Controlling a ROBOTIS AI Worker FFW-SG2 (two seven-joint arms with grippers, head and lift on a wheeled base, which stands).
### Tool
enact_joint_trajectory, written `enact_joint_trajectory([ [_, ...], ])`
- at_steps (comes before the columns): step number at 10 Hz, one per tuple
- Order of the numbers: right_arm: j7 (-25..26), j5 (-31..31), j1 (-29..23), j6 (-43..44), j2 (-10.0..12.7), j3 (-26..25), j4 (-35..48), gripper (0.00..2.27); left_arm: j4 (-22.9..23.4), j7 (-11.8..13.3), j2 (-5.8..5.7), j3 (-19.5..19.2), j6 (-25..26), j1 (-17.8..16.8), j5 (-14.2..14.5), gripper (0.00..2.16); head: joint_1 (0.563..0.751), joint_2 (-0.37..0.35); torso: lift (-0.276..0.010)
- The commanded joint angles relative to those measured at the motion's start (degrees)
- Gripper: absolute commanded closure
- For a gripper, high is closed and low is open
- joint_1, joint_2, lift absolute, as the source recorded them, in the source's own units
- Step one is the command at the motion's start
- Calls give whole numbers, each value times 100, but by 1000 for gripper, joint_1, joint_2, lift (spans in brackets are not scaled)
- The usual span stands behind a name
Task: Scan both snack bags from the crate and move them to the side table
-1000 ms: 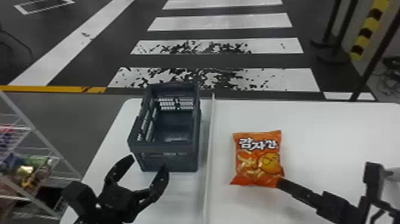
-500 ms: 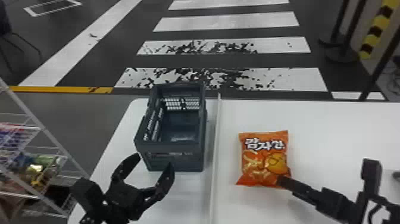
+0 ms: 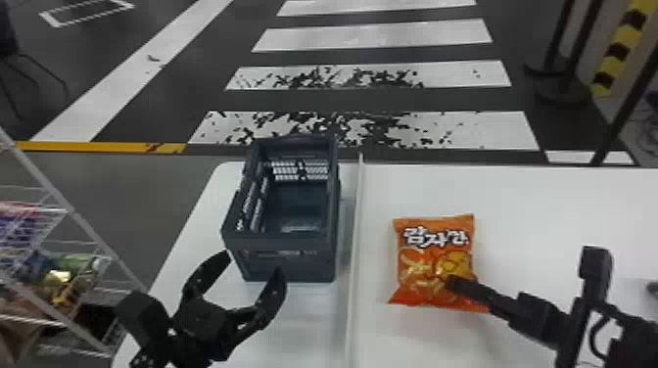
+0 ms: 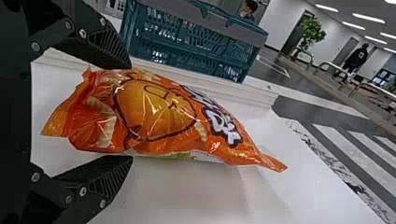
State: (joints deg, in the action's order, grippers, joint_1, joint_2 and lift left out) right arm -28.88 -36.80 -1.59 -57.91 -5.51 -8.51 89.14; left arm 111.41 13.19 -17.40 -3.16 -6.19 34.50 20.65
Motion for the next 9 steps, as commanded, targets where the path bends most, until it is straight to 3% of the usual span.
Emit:
enact_joint_trajectory([
  [1,22,23,18,-129,15,25,-46,1679,-14,-1,-1,0,0,-4,0,36,695,175,-99],
  [2,22,14,10,-217,15,7,-46,2246,-41,-1,-1,0,0,-13,0,36,695,179,-99],
  [6,-30,331,-263,-182,-2,-37,499,2250,-137,-1,17,44,-18,-57,9,36,695,178,-99],
  [7,321,524,-456,-165,-2,16,947,2250,-137,-1,17,44,-18,-57,0,36,695,174,-99],
  [9,479,744,-711,-182,-55,-195,1624,2250,-137,-1,17,53,-18,-57,9,36,695,155,-99],
])
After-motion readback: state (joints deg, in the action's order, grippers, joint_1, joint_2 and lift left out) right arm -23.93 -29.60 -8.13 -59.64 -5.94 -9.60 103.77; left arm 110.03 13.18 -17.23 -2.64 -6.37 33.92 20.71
